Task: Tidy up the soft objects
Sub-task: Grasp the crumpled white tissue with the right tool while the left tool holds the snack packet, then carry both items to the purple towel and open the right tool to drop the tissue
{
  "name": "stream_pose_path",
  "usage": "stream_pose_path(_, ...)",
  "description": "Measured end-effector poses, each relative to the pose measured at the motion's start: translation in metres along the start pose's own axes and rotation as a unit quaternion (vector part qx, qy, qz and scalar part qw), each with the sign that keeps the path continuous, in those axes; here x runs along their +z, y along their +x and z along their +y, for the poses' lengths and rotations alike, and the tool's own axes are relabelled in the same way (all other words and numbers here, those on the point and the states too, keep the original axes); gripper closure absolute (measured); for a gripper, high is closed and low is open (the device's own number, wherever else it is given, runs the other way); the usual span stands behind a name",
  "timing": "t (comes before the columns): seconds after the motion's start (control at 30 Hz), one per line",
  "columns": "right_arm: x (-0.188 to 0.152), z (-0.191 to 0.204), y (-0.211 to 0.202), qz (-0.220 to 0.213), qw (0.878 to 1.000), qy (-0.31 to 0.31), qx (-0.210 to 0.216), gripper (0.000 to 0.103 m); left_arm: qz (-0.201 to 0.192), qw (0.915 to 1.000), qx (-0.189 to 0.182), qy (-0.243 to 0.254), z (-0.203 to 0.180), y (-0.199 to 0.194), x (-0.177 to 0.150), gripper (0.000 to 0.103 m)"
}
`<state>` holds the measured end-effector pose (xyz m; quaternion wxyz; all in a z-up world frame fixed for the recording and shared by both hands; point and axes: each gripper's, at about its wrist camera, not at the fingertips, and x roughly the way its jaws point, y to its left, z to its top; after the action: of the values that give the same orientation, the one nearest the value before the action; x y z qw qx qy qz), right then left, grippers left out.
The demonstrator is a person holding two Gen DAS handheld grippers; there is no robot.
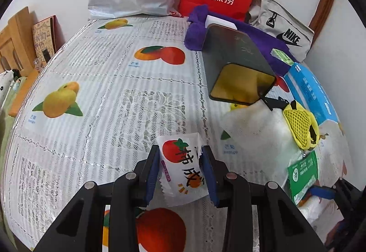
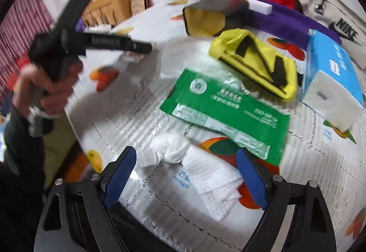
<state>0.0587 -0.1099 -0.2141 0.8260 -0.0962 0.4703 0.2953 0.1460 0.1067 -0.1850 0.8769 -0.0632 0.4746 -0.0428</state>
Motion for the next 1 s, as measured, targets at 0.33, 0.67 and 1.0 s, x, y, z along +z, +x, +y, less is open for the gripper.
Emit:
stream_pose_path(0.33, -0.007, -0.007, -0.009, -0.024, 0.999, -0.016, -0.041, 0.073, 0.000, 1.0000, -0.001, 0.005, -0.011, -0.005, -0.010, 0.068)
stream_pose_path(0.67, -0.024, -0.039, -0.044, -0.042, 0.996, 0.039, -0.073, 0.073, 0.003, 0.9994, -0.036, -0.004, -0.022, -0.015, -0.019, 0.068)
stream_pose_path(1.0, -0.039, -0.081, -0.041, -0.011, 0.986, 0.111, -0.122, 0.073, 0.000, 0.9996, -0.027, -0.006, -0.029, -0.026, -0.023, 0.068)
